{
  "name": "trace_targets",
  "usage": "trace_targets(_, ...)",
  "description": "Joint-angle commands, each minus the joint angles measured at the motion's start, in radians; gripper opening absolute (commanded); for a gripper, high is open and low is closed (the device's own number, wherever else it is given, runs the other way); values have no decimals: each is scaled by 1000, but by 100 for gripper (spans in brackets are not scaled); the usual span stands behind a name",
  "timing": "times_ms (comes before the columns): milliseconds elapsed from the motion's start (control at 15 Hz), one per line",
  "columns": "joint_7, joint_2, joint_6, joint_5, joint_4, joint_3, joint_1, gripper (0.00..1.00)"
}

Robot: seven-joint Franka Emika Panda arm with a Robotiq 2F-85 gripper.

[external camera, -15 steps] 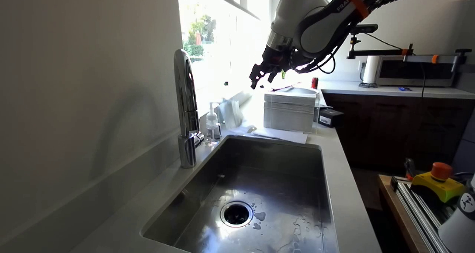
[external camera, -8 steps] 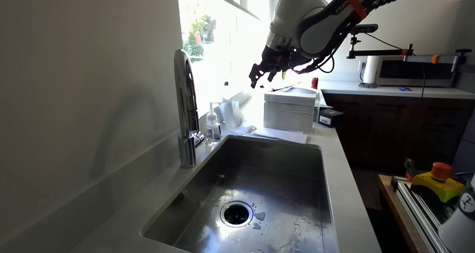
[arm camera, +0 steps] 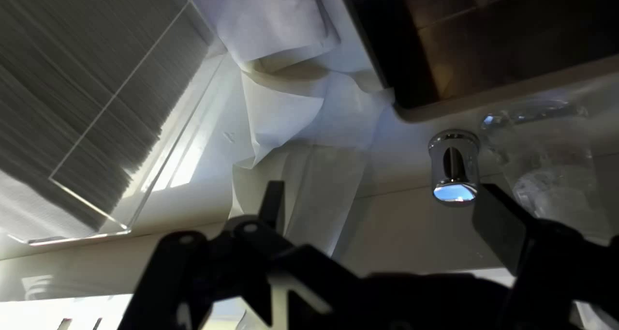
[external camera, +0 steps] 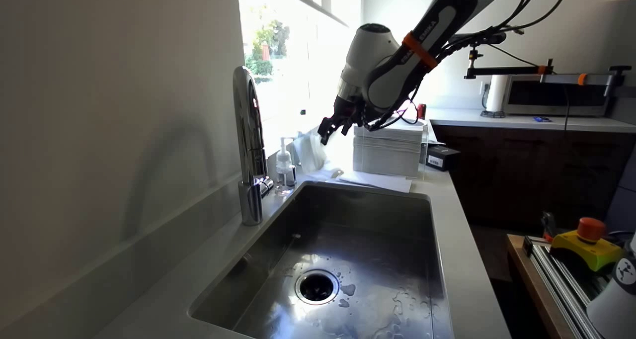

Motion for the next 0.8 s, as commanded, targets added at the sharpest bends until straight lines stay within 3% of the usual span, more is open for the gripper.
trace_targets(0, -179, 139, 37, 184, 114, -68, 65, 100)
trace_targets(133, -259, 195, 24, 301, 176, -46, 46, 100)
trace_targets(200, -236, 129, 19, 279, 103, -99, 98, 100)
trace_targets(533, -279, 186, 17, 332, 165, -87, 85, 100)
trace_targets(733, -271, 244, 13, 297, 217, -164, 132, 100)
